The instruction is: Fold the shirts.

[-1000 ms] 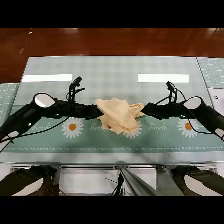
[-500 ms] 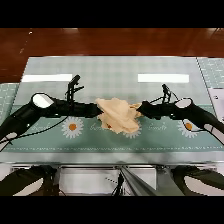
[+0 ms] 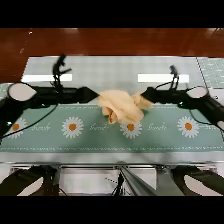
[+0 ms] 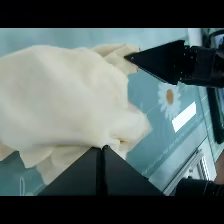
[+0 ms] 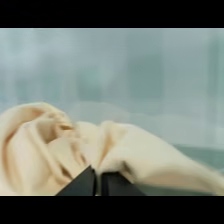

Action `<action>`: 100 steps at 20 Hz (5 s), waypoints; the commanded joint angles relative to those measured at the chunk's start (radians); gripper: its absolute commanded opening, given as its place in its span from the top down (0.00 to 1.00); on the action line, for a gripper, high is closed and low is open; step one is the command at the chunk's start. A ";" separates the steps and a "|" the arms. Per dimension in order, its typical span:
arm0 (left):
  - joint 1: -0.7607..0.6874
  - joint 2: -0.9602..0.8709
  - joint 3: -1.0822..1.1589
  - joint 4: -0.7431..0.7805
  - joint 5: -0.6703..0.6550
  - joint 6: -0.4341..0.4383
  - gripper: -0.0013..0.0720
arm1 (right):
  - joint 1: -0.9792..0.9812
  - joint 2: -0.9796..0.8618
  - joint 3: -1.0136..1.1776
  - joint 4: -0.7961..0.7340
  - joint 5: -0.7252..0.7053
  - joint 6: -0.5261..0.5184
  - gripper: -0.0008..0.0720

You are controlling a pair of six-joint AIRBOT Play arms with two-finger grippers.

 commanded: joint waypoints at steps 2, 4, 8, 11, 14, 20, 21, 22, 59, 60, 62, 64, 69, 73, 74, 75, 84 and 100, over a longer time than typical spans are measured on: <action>0.117 0.141 0.183 0.004 -0.030 -0.004 0.95 | -0.106 0.248 0.148 -0.044 0.043 -0.030 0.95; 0.159 0.190 0.283 0.004 -0.040 -0.005 0.95 | -0.124 0.340 0.224 -0.044 0.043 -0.027 0.95; 0.201 0.247 0.472 0.004 -0.046 -0.004 0.95 | -0.125 0.451 0.380 -0.044 0.043 -0.011 0.95; 0.220 0.269 0.595 0.005 -0.046 -0.004 0.95 | -0.125 0.500 0.481 -0.045 0.043 -0.002 0.95; 0.239 0.295 0.678 0.051 -0.061 -0.023 0.95 | -0.125 0.539 0.563 -0.065 0.043 0.043 0.95; 0.244 0.379 0.723 0.483 -0.387 -0.309 0.95 | -0.125 0.602 0.671 -0.451 0.210 0.362 0.95; 0.244 0.391 0.723 0.534 -0.454 -0.334 0.95 | -0.125 0.602 0.689 -0.527 0.298 0.402 0.95; 0.244 0.398 0.723 0.566 -0.511 -0.352 0.95 | -0.125 0.602 0.700 -0.597 0.391 0.433 0.95; 0.265 -0.356 0.322 0.669 -0.422 -0.257 0.34 | -0.125 -0.333 0.705 -0.695 0.552 0.283 0.95; 0.277 -0.346 0.380 0.665 -0.509 -0.266 0.22 | -0.125 -0.333 0.705 -0.695 0.552 0.283 0.95; 0.281 -0.286 0.428 0.666 -0.607 -0.266 0.23 | -0.125 -0.333 0.705 -0.695 0.552 0.281 0.95; 0.279 -0.190 0.380 0.653 -0.608 -0.298 0.23 | -0.125 -0.333 0.705 -0.695 0.552 0.279 0.95; 0.279 0.023 -0.072 0.300 -0.476 -0.288 0.22 | -0.125 -0.333 0.705 -0.694 0.553 0.275 0.95; 0.262 0.040 -0.417 -0.040 -0.324 -0.209 0.16 | -0.125 -0.333 0.705 -0.695 0.554 0.266 0.95; 0.237 0.035 -0.461 -0.059 -0.268 -0.209 0.16 | -0.125 -0.333 0.705 -0.694 0.554 0.261 0.95; 0.199 0.029 -0.489 -0.063 -0.206 -0.214 0.16 | -0.125 -0.333 0.705 -0.695 0.554 0.261 0.95; -0.059 -0.147 -0.501 -0.151 0.046 -0.247 0.16 | -0.097 -0.333 0.705 -0.691 0.554 0.254 0.95; -0.118 -0.353 -0.333 -0.315 0.116 -0.167 0.95 | -0.089 -0.333 0.705 -0.726 0.537 0.249 0.95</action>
